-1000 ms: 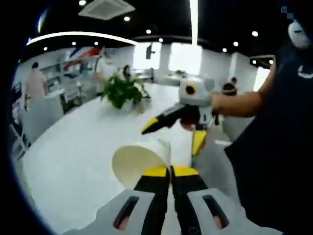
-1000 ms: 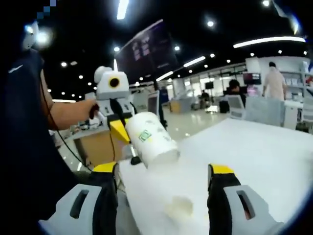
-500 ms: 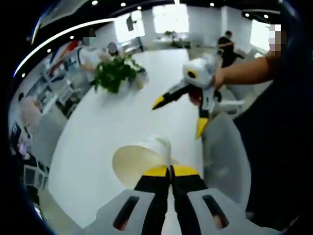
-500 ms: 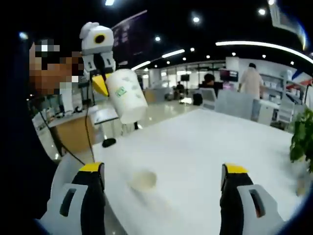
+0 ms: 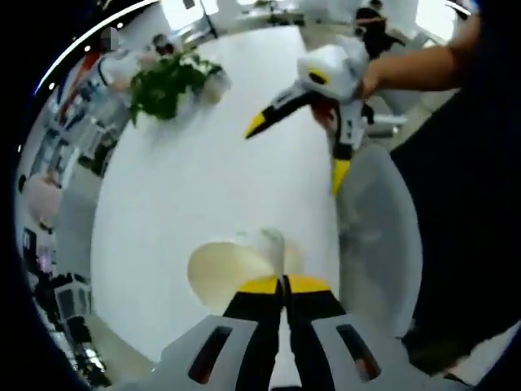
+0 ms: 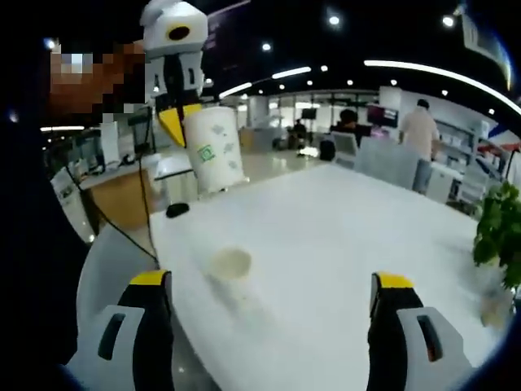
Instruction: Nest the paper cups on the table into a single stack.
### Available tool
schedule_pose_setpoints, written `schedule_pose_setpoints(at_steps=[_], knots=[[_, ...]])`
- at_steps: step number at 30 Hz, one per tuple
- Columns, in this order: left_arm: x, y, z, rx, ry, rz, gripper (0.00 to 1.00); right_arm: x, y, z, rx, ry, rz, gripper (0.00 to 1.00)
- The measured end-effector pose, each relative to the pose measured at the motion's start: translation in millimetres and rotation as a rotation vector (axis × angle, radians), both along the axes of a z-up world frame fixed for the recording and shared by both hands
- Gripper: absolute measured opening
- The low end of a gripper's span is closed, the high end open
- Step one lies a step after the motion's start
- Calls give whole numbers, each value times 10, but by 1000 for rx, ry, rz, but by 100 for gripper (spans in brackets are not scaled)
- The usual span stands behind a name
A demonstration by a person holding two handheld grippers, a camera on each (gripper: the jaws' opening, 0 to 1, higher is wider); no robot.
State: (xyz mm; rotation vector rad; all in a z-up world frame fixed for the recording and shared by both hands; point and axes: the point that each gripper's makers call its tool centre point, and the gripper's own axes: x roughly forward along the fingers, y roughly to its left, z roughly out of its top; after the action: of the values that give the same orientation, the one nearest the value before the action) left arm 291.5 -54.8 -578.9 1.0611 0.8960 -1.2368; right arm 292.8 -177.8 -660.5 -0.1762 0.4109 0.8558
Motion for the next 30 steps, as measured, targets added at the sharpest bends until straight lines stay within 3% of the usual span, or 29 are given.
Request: schedule_pose_setpoints(at_steps=[6,8,10,11,23,30], knots=[[-12,-12,-65,117,-21,-34,0,-45,-75,-9,8,4,-15,100],[-66,27,-92,168,12,-68,0,-39,-119,2,8,4,-20,100],[-63,48,-111,194,22,-40,0,-24,-162,37,17,-3,-31,100],[-88,68,-133,217,54,-17,0,-20,-189,49,18,-6,-32,100],[-13,-5,-236,240,43,-16,0,41,-381,95,40,-11,-63,100],[-16,-32,-295,237,15,-60,0,45,-378,73,48,-7,-70,100]])
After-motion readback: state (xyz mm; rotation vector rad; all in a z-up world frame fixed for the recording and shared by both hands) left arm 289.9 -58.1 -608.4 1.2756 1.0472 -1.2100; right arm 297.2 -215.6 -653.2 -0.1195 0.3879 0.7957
